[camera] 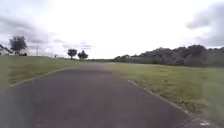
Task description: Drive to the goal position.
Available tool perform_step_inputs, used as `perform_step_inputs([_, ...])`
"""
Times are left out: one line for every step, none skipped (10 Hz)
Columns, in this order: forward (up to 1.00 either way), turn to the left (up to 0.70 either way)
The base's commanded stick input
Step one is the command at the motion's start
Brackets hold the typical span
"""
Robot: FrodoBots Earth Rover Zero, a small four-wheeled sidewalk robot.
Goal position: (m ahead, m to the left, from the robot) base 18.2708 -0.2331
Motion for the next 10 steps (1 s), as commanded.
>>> perform_step_inputs([0.7,0.06])
perform_step_inputs([0.7,0.28])
perform_step_inputs([0.7,0.35])
perform_step_inputs([0.7,0.35])
perform_step_inputs([0.7,0.35])
perform_step_inputs([0.7,0.35])
perform_step_inputs([0.7,0.34])
perform_step_inputs([0.7,0.17])
perform_step_inputs([0.7,0.02])
perform_step_inputs([0.7,0.01])
